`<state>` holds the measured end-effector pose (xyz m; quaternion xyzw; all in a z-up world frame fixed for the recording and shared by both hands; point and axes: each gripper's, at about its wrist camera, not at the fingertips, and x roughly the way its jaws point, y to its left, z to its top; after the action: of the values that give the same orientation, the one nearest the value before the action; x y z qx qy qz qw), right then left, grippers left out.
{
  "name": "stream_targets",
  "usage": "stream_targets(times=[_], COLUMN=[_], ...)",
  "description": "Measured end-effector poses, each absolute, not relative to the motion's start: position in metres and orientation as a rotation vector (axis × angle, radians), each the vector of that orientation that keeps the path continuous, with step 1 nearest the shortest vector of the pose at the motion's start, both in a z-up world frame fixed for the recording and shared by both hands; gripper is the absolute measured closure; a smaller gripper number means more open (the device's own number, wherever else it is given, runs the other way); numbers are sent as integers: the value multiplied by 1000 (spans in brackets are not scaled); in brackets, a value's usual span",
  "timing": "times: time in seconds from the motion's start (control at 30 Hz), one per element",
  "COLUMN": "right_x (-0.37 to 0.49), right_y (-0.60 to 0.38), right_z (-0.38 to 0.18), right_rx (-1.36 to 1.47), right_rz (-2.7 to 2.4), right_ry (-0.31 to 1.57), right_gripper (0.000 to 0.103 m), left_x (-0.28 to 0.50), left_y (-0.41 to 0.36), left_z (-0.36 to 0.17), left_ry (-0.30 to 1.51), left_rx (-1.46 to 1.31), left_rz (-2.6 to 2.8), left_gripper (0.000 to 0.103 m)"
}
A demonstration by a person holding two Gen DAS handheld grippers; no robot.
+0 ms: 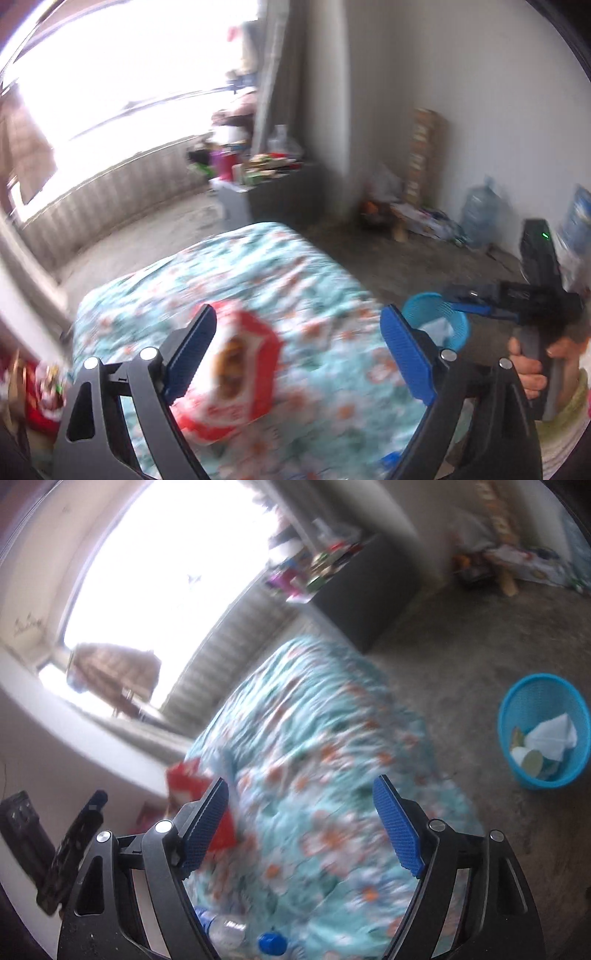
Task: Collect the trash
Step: 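Grasp the red-white snack bag with the right tool while the left grasps the red bag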
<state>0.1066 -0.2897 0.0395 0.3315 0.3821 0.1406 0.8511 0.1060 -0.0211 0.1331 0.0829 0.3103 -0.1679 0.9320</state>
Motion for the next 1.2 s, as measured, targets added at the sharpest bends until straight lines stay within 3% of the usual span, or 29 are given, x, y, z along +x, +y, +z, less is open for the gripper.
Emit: stream_targets(times=[0.27, 0.5, 0.8, 0.87, 0.93, 1.13, 1.2], right_x=[114, 123, 174, 184, 188, 177, 169], right_y=[-194, -129, -47, -42, -42, -64, -80], right_z=[57, 64, 49, 42, 36, 36, 36], right_rx=[602, 627, 557, 559, 554, 633, 667], right_rz=[514, 548, 309, 263, 244, 308, 354], right_ry=[904, 949, 1040, 1051, 1066, 1017, 1005], right_gripper=[25, 16, 16, 24, 47, 71, 74], left_x=[78, 60, 68, 72, 76, 89, 92], left_y=[119, 161, 192, 195, 199, 211, 212], left_z=[115, 79, 39, 33, 28, 18, 16], left_ry=[668, 691, 740, 748, 758, 778, 782], left_rx=[-118, -214, -317, -324, -333, -351, -346], left_rz=[-91, -15, -26, -41, -50, -77, -82], left_gripper=[15, 15, 15, 15, 15, 15, 15])
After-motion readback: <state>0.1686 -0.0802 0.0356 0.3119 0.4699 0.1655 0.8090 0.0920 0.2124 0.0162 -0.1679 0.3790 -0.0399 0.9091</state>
